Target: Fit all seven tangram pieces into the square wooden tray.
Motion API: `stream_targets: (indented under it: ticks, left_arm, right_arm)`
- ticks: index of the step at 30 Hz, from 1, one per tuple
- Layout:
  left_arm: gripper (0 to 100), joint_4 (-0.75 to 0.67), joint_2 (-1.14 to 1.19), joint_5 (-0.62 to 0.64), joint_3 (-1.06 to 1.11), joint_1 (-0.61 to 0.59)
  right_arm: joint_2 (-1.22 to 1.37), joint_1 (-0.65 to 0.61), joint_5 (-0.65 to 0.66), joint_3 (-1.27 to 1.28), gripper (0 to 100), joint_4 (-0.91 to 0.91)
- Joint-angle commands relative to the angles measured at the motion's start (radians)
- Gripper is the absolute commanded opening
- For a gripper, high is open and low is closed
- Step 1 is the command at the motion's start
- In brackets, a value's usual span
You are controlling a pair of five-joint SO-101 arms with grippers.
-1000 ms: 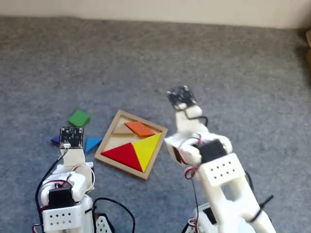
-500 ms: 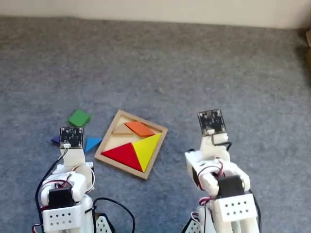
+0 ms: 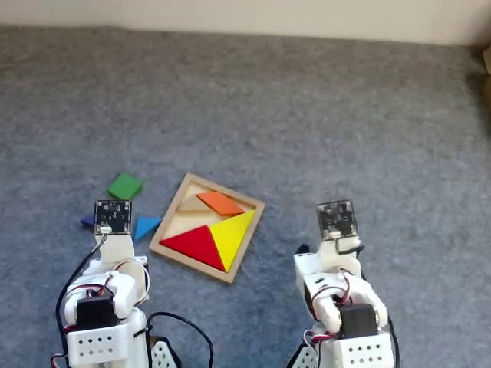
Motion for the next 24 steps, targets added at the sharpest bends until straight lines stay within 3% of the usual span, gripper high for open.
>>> stream_targets:
  ticks: [1, 5, 14, 20, 24]
  left_arm:
    - [1, 0.005, -0.033, 0.006, 0.019, -0.01]
    - [1, -0.003, -0.035, 0.006, -0.018, -0.016]
    - [1, -0.02, -0.035, 0.006, -0.372, -0.07]
    - [1, -0.192, -0.035, 0.006, -0.39, -0.074]
    - [1, -0.209, -0.035, 0.006, -0.394, -0.07]
  right_arm:
    - [-0.022, 0.036, 0.012, 0.013, 15.6, -0.002]
    - [-0.031, 0.036, 0.012, 0.048, 15.6, -0.002]
    - [-0.036, 0.084, 0.012, 0.147, 15.6, 0.004]
    - [-0.033, 0.127, 0.012, 0.147, 15.6, 0.05]
    - [-0.033, 0.13, 0.014, 0.147, 15.6, 0.068]
